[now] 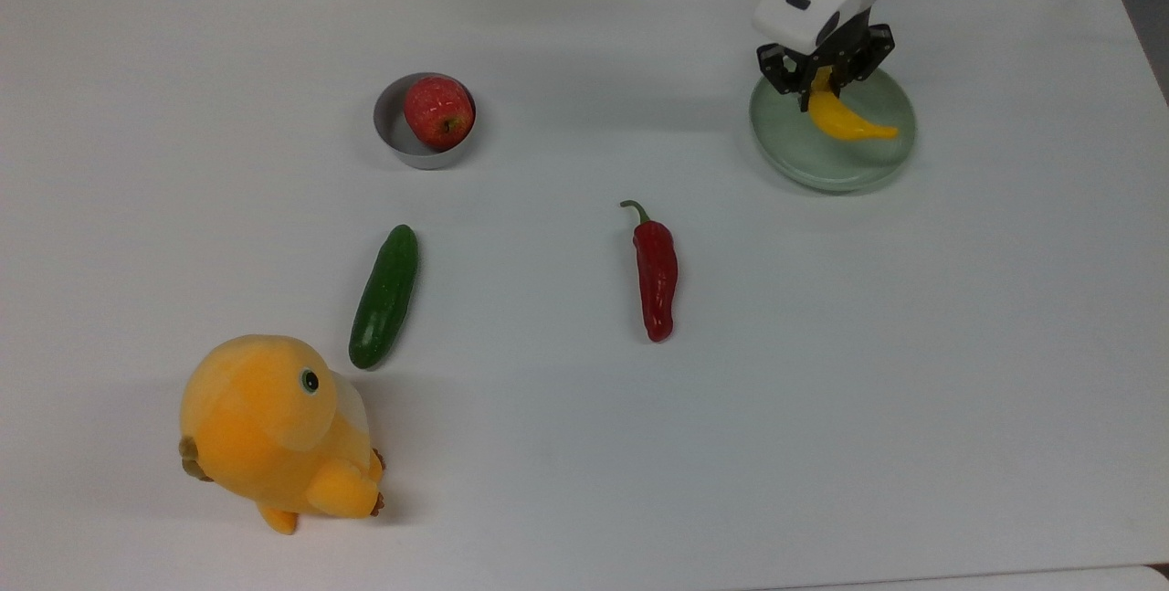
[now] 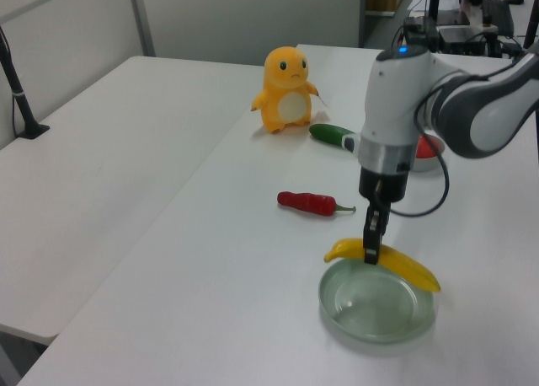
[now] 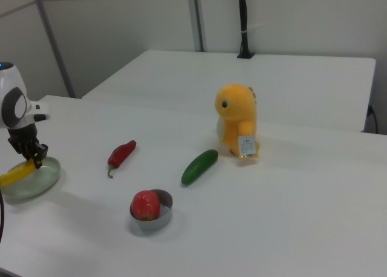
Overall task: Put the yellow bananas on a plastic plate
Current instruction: 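Lower the banana onto the plate and open the gripper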
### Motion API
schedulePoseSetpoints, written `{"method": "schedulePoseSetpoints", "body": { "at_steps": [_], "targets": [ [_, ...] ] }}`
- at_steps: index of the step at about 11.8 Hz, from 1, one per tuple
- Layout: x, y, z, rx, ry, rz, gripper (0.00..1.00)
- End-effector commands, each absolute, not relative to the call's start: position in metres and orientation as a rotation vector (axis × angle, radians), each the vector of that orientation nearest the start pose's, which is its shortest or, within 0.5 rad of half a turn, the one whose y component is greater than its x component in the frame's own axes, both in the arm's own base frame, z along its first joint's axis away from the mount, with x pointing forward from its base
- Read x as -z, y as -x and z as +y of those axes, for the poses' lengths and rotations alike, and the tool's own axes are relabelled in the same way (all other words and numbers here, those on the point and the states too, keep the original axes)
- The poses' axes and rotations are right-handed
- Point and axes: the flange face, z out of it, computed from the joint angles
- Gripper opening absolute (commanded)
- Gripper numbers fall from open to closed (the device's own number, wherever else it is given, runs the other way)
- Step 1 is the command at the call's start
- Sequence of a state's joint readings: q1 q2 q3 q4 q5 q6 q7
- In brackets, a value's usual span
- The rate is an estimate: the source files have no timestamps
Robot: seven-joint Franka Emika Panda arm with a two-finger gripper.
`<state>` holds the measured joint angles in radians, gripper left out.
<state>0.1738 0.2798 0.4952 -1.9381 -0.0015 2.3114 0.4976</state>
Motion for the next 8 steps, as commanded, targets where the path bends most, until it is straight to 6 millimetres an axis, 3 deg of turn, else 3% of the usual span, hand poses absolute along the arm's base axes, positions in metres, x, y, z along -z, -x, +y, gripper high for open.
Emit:
{"method": "schedulePoseSetpoints", "body": {
  "at_steps": [1, 3, 4, 5, 8],
  "targets": [
    [-0.3489, -0.5014, 0.3912, 0.054, 2.950, -0.237, 0.06],
    [-0.3455, -0.5026, 0.3918, 0.044, 2.951, -0.172, 0.49],
    [-0.3447, -0.5042, 0.3934, 0.041, 2.950, -0.127, 0.82],
    [-0.3441, -0.5041, 0.3929, 0.052, 2.965, -0.145, 1.00],
    [-0.3473, -0.5067, 0.3908, 0.069, 2.969, -0.144, 1.00]
  ]
}}
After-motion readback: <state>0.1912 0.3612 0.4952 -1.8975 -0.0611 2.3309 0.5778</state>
